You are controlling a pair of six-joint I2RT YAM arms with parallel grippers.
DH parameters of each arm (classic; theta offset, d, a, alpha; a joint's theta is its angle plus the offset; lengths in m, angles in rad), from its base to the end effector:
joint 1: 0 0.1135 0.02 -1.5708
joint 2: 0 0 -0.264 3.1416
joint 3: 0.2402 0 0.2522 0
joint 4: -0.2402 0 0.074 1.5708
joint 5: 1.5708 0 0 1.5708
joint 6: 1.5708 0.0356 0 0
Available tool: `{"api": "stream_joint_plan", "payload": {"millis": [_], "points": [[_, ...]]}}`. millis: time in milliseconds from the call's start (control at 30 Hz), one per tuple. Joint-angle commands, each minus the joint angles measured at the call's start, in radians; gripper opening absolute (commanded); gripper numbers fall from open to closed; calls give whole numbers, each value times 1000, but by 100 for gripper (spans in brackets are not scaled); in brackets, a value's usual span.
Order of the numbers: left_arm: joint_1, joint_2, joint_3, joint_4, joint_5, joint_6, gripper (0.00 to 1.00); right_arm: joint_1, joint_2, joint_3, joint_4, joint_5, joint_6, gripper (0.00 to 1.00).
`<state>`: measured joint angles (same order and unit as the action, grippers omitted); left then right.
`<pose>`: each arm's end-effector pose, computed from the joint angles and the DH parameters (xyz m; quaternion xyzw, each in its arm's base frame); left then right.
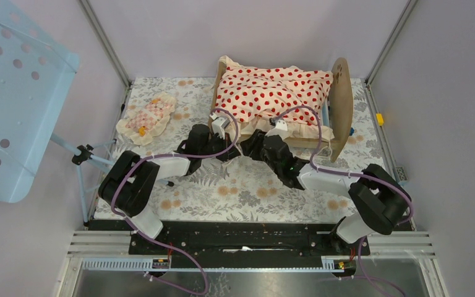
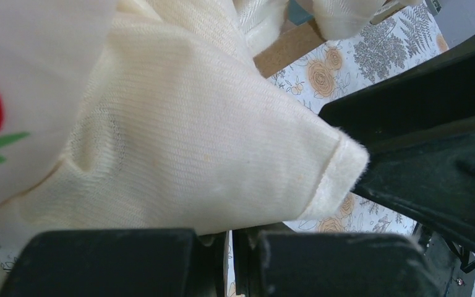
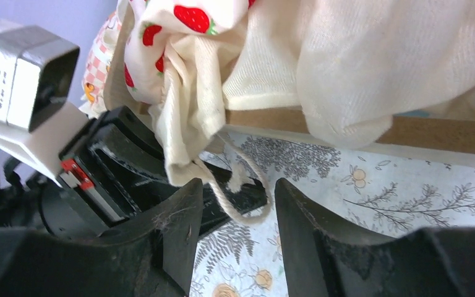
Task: Set up the pet bed
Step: Tie the ropes to the bed frame.
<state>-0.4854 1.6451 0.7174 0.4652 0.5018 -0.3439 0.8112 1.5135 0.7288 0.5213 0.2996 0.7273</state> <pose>0.2827 -0.1685 0.1698 0.1886 0.8124 -0.3986 0.3815 0.2314 0.2284 0.2183 0.0578 0.7881 0.3332 0.5144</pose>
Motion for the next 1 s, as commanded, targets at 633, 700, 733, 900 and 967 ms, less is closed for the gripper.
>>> {"api": "stream_joint_plan", "payload": {"millis": [633,700,733,900,967], "points": [[-7,-5,27,54,56,11,0,-4,107,156,-126,83,215,52],[-7,-6,27,56,60,11,0,-4,117,167,-135,77,215,52],[-7,-6,25,57,61,11,0,-5,120,172,-137,73,215,52],[-8,-8,28,58,64,14,0,-4,143,189,-138,28,204,52],[-8,-5,33,55,65,15,0,-4,146,187,-127,10,198,52]]}}
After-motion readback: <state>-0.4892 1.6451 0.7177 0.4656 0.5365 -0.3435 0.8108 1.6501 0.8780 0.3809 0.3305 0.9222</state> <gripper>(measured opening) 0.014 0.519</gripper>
